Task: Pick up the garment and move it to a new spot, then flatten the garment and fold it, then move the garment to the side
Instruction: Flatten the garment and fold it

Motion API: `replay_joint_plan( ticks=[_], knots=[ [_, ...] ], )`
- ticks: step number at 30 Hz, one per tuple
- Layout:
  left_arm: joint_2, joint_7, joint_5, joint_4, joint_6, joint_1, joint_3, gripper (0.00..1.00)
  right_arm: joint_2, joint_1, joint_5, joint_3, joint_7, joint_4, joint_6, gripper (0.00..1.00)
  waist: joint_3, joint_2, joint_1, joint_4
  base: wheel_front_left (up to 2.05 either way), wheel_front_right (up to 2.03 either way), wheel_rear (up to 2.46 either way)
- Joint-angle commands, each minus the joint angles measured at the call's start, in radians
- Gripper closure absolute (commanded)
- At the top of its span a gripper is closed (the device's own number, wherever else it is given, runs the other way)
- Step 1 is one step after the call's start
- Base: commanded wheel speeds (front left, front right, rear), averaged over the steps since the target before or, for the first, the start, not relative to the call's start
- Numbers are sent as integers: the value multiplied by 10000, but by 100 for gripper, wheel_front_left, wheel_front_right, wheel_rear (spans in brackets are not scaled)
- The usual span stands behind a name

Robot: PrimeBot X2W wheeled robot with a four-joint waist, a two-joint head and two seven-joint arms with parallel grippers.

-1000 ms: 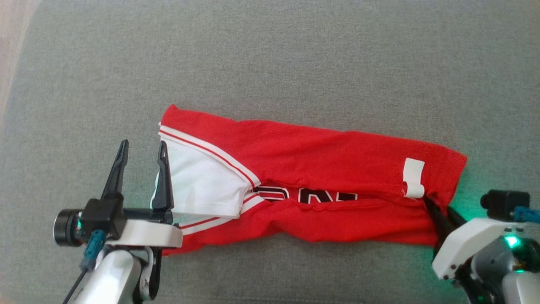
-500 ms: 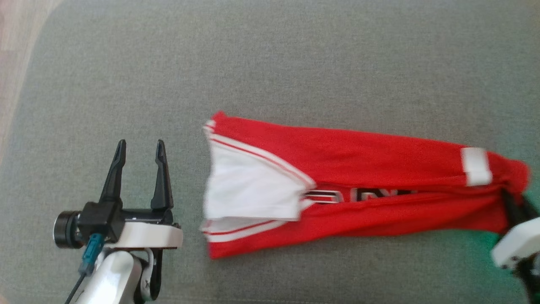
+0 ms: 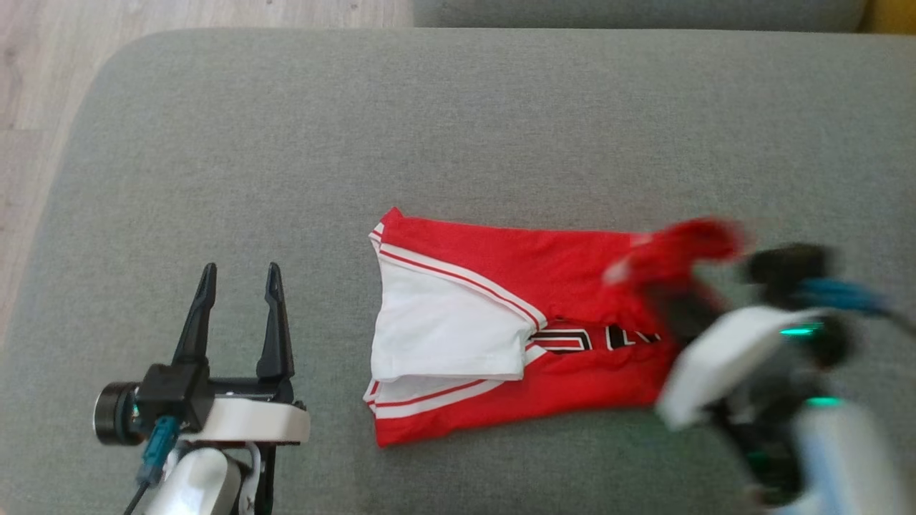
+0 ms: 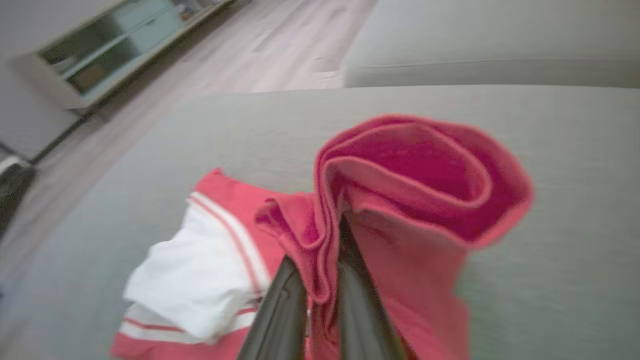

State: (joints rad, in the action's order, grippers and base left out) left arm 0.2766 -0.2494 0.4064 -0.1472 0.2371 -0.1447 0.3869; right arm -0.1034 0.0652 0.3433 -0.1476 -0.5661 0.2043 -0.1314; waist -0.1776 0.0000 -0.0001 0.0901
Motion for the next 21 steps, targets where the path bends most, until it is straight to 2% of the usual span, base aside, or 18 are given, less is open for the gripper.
replay_joint_plan(
  ticks=[1, 6, 13, 14, 15, 16, 17, 21],
  knots=[
    [175, -100, 63, 246, 4, -256, -362, 0, 163, 516, 260, -672, -103, 190, 7, 100, 25, 0, 1, 59, 0, 0, 0],
    [56, -73, 97, 114, -115, -405, -182, 0, 508, 1185, 1149, -2535, 244, -1109, 7, 100, -28, 0, 1, 373, 0, 0, 0],
    [-186, -79, 108, -202, -278, -764, 20, 0, 529, 2334, 2656, -4255, 1974, -2616, 7, 100, -307, 0, 1, 823, 0, 0, 0],
    [-211, -83, 111, -240, -292, -796, 23, 0, 529, 2494, 2723, -4433, 2104, -2848, 7, 78, -357, 0, 1, 858, 0, 0, 0],
    [-228, -86, 112, -276, -301, -827, 16, 0, 529, 2614, 2874, -4578, 2245, -3038, 7, 5, -409, 0, 1, 880, 0, 0, 0],
    [-228, -86, 112, -276, -301, -827, 16, 0, 529, 2614, 2874, -4578, 2245, -3038, 7, 5, -409, 0, 1, 880, 0, 0, 0],
    [-243, -90, 114, -313, -307, -859, 1, 0, 530, 2741, 2953, -4699, 2390, -3216, 7, 0, -453, 0, 1, 892, 0, 0, 0],
    [-298, -101, 157, -481, -319, -919, -76, 0, 530, 3232, 3111, -5245, 3174, -3418, 7, 0, -588, 0, 1, 863, 0, 0, 0]
  ],
)
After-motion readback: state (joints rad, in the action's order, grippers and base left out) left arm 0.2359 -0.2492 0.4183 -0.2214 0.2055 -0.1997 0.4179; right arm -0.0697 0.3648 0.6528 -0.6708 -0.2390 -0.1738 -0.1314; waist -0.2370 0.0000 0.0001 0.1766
